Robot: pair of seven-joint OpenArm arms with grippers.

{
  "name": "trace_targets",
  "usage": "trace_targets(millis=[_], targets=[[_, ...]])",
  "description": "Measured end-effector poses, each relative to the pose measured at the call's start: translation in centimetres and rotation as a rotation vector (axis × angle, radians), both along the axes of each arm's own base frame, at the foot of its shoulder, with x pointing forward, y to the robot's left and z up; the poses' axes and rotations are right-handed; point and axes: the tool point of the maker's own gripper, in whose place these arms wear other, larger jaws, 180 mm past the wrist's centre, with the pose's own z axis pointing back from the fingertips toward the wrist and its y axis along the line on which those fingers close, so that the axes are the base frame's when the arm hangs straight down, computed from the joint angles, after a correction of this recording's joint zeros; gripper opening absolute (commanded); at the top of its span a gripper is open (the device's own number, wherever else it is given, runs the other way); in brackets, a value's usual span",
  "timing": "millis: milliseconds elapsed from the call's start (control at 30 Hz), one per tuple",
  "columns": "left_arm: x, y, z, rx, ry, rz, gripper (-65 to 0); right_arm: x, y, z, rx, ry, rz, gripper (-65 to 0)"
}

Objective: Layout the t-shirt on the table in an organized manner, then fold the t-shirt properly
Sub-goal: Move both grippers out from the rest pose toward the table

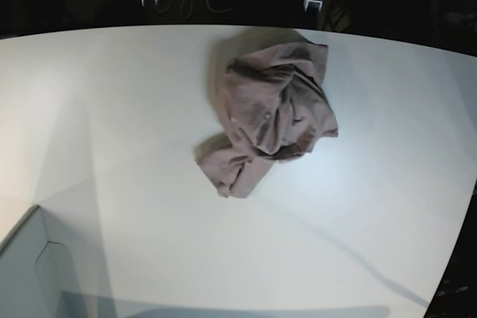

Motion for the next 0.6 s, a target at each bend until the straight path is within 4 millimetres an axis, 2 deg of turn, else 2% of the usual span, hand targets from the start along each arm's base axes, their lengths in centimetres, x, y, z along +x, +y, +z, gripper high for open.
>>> trace_targets(millis=[100, 200, 233, 333, 433, 533, 600], targets=[[-1.4, 1.5, 1.3, 0.021, -0.077, -0.009, -65.0, -0.8, -1.2, 0.8, -0.02, -0.061, 0.015, -65.0], [-3.4, 2.5, 3.1, 0.033, -0.111, -0.025, -65.0, -1.8, -1.8, 2.3, -0.031, -0.117, 0.029, -65.0], [-3.4, 2.5, 3.9, 0.03, -0.139, -0.034, -65.0, -2.0, -2.0, 3.1, -0.034, -0.143, 0.033, -65.0], [-1.8, 2.7, 6.8, 0.03, -0.249, -0.058, -65.0, -1.8, -2.6, 5.9, -0.043, -0.23, 0.06, -65.0], [1.1, 2.7, 10.8, 0.018, -0.394, -0.08, -65.0, 0.9, -2.9, 9.7, -0.055, -0.365, 0.075, -65.0], [2.8, 2.6, 14.8, 0.012, -0.499, -0.079, -65.0, 3.8, -3.2, 14.3, -0.061, -0.505, 0.129, -65.0], [4.1, 3.6, 17.3, 0.041, -0.562, -0.047, -65.0, 5.0, -3.6, 17.1, -0.072, -0.575, 0.151, -65.0]])
